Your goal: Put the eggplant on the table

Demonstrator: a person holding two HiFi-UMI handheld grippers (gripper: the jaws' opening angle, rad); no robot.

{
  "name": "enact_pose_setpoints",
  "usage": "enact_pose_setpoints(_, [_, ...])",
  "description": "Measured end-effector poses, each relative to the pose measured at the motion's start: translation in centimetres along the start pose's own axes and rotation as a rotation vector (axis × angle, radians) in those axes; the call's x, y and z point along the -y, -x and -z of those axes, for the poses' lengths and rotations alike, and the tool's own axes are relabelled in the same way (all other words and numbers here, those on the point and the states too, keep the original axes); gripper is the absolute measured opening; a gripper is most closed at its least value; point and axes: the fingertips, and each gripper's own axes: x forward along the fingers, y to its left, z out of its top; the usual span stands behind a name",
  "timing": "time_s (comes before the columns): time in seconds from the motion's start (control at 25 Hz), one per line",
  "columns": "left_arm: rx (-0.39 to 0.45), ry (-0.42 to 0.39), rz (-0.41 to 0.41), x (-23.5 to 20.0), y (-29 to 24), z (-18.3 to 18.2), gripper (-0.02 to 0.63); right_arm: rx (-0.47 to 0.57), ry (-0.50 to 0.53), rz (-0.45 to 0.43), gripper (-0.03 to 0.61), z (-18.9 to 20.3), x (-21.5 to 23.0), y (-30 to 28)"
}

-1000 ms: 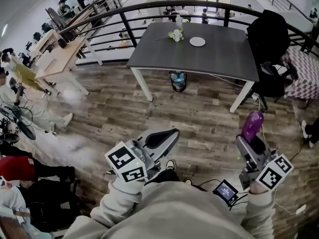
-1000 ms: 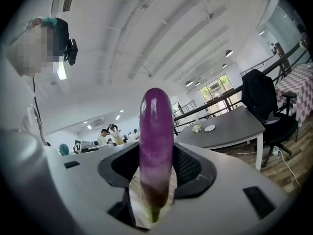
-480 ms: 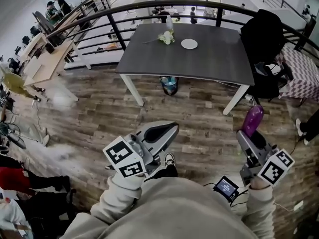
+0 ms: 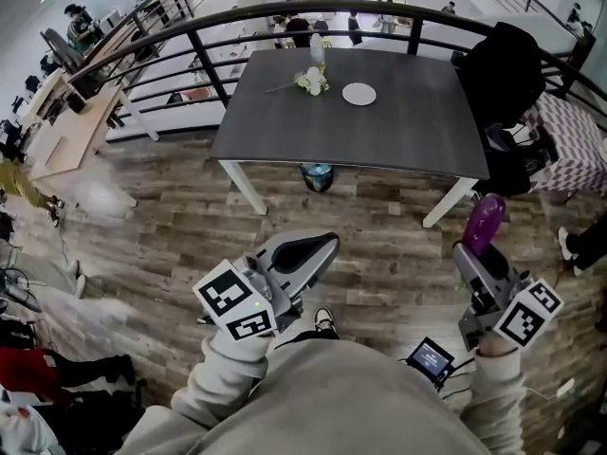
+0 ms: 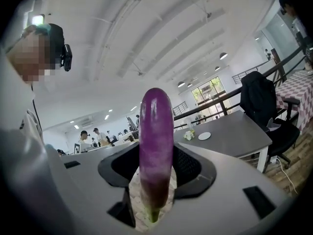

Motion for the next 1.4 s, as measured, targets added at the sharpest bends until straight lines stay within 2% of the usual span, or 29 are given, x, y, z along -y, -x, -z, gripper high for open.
enact_pose_setpoints(0.16, [-0.023, -0.017, 0.009, -4.2, 0.0, -0.6, 0.006, -0.044, 0.013, -0.008, 0.209, 0.3, 0.0, -5.2])
enact_pose_setpoints(0.36, [-0.042, 0.001, 0.013, -8.1, 0.9, 0.0, 0.006, -0.046, 0.023, -0.019, 0.209, 0.2, -0.9, -9.8])
enact_pose_setpoints(0.64, [-0.042, 0.039, 0.034, -10.5, 0.6, -0.5, 0.006, -0.047, 0.004, -0.019, 0.209, -1.0, -1.0, -12.4])
enact_pose_setpoints(1.16, [-0.034, 0.019, 0.01, -16.3, -3.3, -3.2, 0.006, -0.031, -0.016, -0.074, 0.209, -4.8, 3.4, -18.1])
enact_pose_setpoints(1.4, [-0.042, 0.025, 0.007, -20.8, -7.8, -4.0, 0.006, -0.049, -0.018, -0.083, 0.209, -7.3, 7.4, -22.1])
